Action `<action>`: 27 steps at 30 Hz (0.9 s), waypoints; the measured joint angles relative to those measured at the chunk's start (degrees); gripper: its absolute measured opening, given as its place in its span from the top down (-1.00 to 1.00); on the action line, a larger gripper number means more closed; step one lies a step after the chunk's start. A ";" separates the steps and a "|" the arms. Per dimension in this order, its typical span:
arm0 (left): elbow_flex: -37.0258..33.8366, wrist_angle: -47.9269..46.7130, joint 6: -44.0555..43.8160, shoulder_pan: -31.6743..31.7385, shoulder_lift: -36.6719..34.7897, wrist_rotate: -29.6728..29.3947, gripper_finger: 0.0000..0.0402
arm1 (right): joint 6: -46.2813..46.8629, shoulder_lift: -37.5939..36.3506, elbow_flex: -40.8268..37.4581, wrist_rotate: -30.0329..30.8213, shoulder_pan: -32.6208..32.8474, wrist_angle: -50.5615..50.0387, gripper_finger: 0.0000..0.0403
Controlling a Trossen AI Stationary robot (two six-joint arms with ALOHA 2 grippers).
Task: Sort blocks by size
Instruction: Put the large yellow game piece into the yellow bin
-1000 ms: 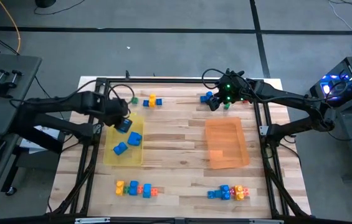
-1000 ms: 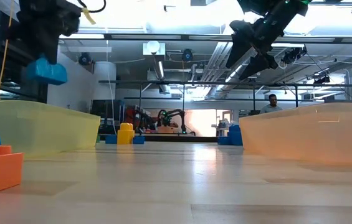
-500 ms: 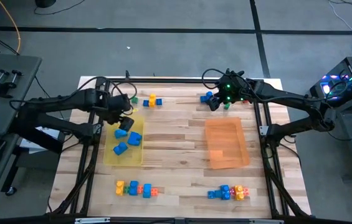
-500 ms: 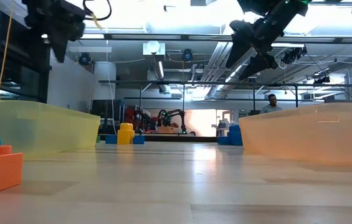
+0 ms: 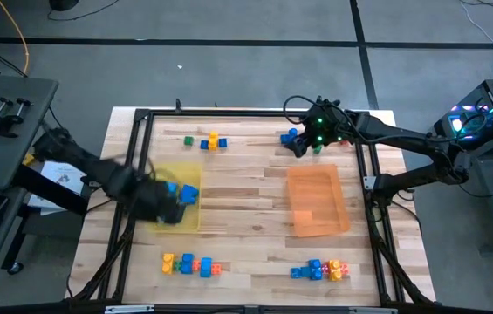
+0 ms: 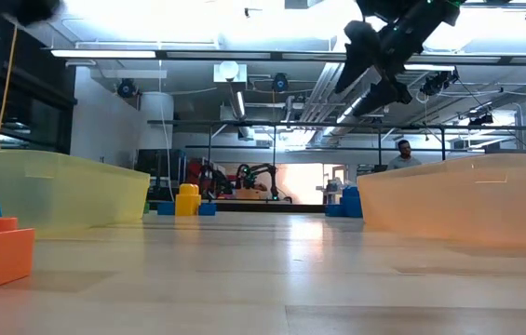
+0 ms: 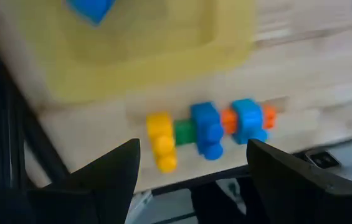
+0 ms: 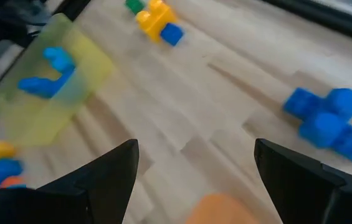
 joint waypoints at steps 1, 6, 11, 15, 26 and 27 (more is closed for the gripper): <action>0.44 -0.14 -4.65 -3.09 1.49 -0.57 -0.39 | 0.12 0.00 0.00 -1.57 0.00 -0.04 -0.56; 1.55 -0.09 -17.59 -14.03 10.32 -0.48 -0.39 | 3.69 0.00 0.00 -9.44 2.99 1.29 -0.56; 1.55 -0.58 -17.82 -17.32 16.54 -1.89 -0.39 | 11.70 0.00 0.00 -7.98 12.60 6.08 -0.56; 1.55 0.43 -12.76 -18.26 19.28 -7.30 -0.39 | 20.29 0.00 0.00 -0.48 21.95 10.33 -0.56; 0.17 7.21 -10.21 -21.61 21.20 -9.11 -0.39 | 37.66 0.00 0.00 18.85 39.80 11.61 -0.56; -0.52 8.41 -11.58 -22.13 21.20 -9.03 -0.39 | 37.97 0.00 0.00 19.67 40.60 11.61 -0.56</action>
